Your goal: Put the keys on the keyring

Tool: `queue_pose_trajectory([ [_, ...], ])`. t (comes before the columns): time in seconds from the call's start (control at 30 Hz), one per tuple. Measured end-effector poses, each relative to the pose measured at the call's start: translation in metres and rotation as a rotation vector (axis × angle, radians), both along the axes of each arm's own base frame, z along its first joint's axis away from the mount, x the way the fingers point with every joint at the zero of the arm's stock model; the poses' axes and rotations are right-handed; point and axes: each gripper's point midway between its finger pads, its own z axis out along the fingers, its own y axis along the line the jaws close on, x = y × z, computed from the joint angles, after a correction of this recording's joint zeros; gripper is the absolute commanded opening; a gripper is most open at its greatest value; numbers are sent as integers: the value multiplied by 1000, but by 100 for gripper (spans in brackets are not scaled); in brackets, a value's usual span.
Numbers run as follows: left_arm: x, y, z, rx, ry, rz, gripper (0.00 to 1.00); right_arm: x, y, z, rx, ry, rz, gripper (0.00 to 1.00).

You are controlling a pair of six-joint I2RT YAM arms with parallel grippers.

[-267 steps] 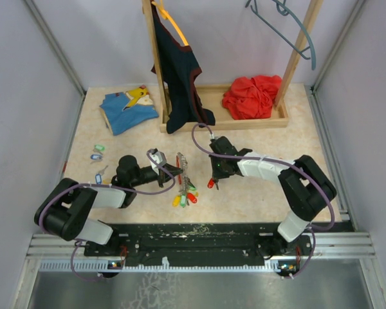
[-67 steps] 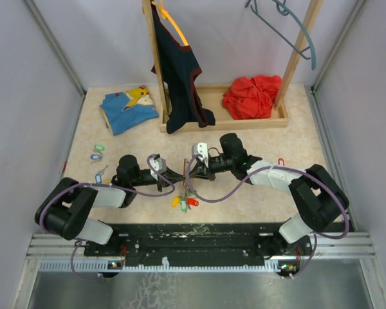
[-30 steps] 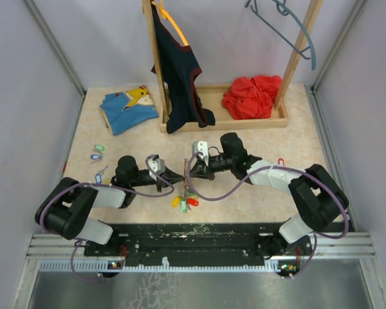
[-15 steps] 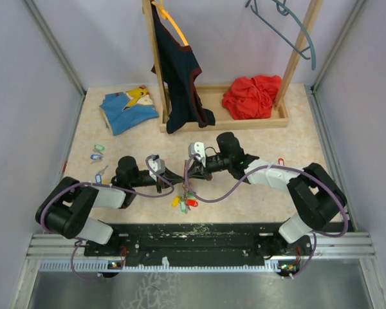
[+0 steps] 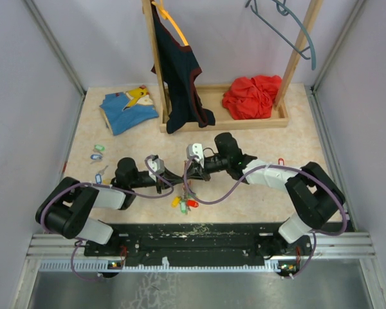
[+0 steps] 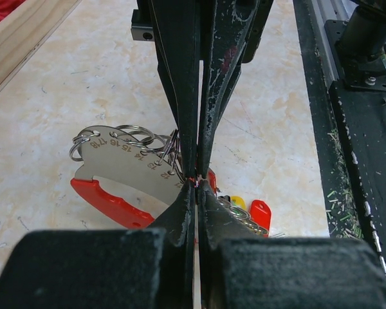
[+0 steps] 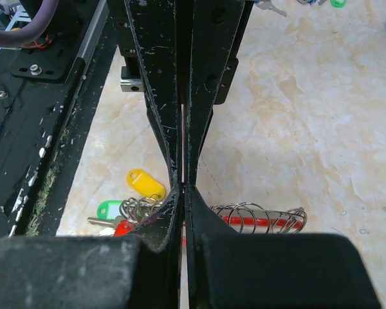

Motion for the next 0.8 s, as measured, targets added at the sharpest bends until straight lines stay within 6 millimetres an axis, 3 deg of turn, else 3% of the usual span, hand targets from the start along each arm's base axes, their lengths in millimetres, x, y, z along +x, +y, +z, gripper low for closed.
queue_pose_trajectory([
  [0.8, 10, 6, 4, -19, 15, 86, 0, 4, -10, -10, -1, 10, -116, 0],
])
